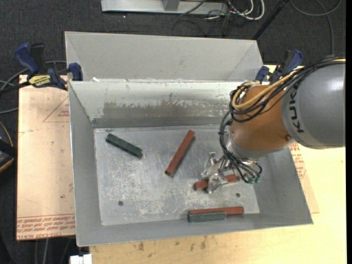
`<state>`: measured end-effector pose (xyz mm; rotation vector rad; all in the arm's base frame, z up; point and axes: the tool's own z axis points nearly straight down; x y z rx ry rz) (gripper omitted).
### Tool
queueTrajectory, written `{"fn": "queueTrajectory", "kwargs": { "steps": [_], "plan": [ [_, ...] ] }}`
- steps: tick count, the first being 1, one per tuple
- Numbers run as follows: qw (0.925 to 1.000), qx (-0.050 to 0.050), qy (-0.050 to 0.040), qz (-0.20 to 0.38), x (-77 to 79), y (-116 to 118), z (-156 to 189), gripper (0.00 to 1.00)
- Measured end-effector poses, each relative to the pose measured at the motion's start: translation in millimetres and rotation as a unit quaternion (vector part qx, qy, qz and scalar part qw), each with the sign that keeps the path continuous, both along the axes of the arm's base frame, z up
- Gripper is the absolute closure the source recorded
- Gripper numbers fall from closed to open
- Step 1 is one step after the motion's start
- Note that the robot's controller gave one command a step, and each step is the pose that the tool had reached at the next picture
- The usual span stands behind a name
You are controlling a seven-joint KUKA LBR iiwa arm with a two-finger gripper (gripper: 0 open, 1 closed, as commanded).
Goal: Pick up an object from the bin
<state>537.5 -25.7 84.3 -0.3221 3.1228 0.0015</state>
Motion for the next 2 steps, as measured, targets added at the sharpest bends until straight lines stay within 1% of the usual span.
{"fn": "queueTrajectory", "kwargs": {
  "steps": [1, 2],
  "plan": [
    [1.0, 0.0, 0.0, 0.0, 0.0, 0.0, 0.0, 1.0],
    [1.0, 0.0, -0.0001, 0.006, -10.6, 2.0, 126.0, 1.0]
  ]
}}
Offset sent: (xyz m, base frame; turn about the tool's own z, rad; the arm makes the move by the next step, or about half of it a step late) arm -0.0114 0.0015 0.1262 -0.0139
